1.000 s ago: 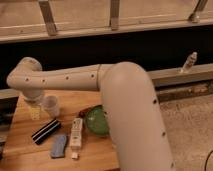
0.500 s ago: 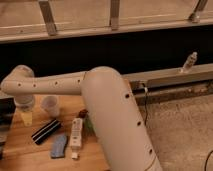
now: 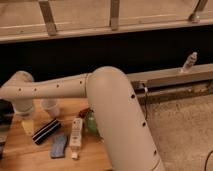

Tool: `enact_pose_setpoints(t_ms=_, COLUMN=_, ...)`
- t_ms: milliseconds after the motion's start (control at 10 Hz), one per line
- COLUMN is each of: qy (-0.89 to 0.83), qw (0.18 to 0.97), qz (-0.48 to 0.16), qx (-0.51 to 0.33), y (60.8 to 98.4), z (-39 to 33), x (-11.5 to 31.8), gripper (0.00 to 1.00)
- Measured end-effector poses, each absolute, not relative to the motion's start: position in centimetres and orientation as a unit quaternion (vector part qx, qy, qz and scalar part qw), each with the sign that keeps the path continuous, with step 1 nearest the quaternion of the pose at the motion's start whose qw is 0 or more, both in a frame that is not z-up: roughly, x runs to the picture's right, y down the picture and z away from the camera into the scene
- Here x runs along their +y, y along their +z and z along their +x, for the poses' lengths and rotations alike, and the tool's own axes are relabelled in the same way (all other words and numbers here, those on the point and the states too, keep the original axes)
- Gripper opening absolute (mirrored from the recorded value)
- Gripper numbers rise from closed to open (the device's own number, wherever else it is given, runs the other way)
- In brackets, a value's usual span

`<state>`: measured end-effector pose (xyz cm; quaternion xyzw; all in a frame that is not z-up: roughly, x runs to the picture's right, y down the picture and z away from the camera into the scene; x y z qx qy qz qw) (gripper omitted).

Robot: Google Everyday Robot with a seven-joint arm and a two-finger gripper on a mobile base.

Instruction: Place the eraser on the white sponge

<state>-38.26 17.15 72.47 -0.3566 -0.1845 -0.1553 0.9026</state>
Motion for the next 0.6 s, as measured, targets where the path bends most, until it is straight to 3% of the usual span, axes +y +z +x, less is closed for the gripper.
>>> enact_pose_setpoints(t_ms=600, qy=-0.159, qw=0.896, qz=-0.370, qx=-0.186, y=72.9, z=-37.9, x=18.5, gripper=0.80)
